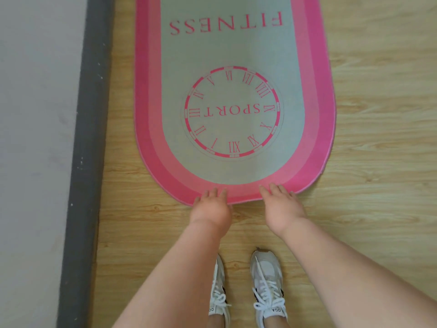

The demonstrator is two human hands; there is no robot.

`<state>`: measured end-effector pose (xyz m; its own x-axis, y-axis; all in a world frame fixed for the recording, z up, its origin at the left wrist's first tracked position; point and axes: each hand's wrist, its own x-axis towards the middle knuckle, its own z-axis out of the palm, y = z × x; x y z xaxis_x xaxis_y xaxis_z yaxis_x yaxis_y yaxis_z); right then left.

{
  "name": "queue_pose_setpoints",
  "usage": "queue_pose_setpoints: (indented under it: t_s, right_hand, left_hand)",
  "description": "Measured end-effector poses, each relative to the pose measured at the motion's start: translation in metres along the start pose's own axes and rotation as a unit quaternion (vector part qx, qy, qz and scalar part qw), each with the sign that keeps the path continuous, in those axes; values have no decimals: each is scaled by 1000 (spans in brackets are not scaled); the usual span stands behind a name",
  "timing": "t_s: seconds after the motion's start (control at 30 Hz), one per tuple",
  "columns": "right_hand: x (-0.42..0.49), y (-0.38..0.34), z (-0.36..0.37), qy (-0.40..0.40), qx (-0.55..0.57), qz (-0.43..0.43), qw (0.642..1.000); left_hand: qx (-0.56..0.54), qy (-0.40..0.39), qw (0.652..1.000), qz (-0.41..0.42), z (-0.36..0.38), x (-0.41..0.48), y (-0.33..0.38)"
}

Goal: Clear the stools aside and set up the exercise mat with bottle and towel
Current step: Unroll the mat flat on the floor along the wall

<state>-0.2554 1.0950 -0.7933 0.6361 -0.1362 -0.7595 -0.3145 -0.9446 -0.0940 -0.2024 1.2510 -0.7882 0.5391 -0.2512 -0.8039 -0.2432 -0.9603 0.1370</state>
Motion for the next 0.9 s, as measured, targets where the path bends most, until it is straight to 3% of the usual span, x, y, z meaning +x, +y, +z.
queue_pose_setpoints:
  t_s: [0.4, 0.9]
  right_hand:
    - [-131, -54, -174, 52, -55, -58, 995]
    - [-235, -69, -256, 84, -53, -82, 992]
  left_hand:
    - [-36, 110, 993, -40, -162, -167, -16]
    - [-7, 136, 991, -11, -226, -273, 28]
